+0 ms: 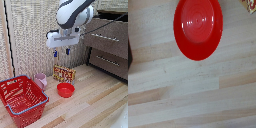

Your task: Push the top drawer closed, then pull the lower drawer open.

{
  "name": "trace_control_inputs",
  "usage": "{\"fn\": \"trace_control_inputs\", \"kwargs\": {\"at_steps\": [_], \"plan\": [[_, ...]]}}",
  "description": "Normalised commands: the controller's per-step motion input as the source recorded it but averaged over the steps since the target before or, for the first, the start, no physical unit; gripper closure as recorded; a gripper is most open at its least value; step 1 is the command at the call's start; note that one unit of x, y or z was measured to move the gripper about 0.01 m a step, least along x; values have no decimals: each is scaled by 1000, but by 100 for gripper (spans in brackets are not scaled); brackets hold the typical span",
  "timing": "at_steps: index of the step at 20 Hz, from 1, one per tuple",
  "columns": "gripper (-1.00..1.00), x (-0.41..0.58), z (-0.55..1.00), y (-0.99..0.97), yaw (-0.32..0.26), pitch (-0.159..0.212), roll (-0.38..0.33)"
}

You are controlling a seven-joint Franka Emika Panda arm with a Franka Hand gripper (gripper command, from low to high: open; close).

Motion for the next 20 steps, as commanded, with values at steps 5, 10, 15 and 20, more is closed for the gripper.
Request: {"fn": "trace_control_inputs", "kwargs": {"at_steps": [5, 10, 15, 20], "plan": [[-100, -167, 134, 76, 164, 0, -259], [-100, -199, 127, -76, 185, 0, -318], [-100, -202, 78, -127, 198, -28, -310], [-100, -187, 31, -149, 200, -44, -312]]}}
